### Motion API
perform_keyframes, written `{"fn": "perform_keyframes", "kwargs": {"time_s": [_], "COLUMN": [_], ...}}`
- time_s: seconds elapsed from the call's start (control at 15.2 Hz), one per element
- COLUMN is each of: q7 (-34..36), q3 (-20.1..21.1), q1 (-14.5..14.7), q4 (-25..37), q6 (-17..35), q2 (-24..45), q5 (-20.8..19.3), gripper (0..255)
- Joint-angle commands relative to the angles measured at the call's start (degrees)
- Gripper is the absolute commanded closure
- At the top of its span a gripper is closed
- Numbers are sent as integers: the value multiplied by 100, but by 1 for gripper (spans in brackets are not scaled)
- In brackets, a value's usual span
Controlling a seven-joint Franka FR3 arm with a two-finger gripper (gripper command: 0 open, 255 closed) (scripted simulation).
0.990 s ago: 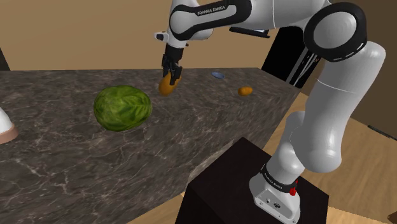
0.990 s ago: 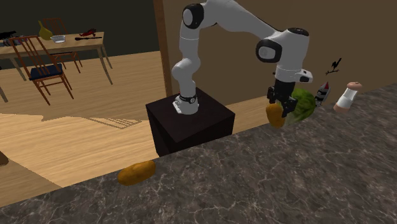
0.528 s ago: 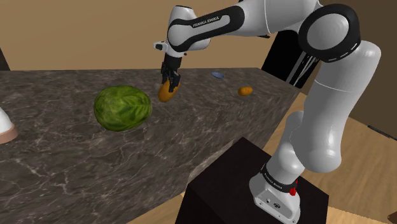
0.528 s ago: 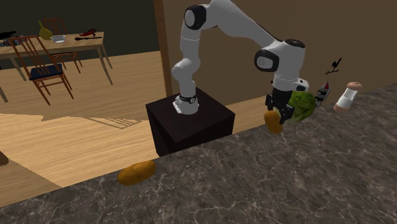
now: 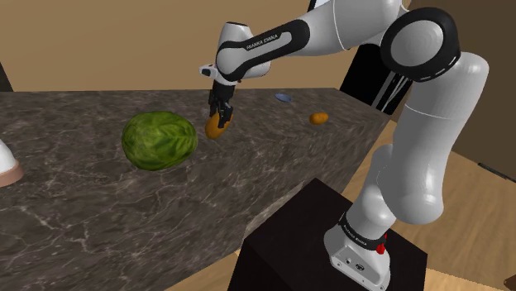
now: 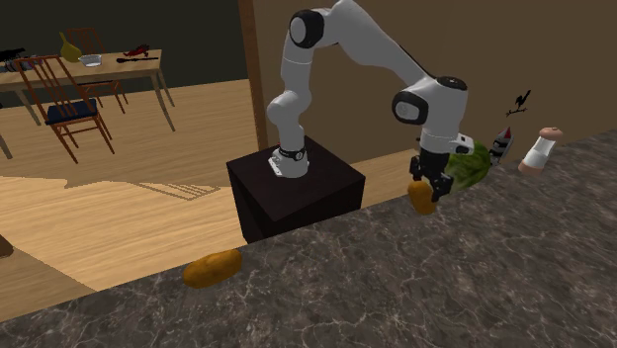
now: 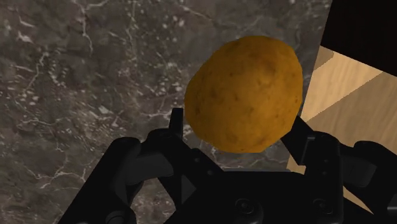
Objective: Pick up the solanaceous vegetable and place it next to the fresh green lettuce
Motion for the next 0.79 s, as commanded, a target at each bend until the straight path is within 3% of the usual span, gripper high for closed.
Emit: {"fn": "perform_keyframes", "kwargs": {"time_s": [0.0,0.26,0.73], "q7": [-31,-89,-90], "q3": [21,43,39], "q1": [-3,-19,-15], "q4": [-70,-181,-180], "q6": [119,380,380], "q2": [114,275,276], "q5": [46,128,129], "gripper": [255,255,255]}}
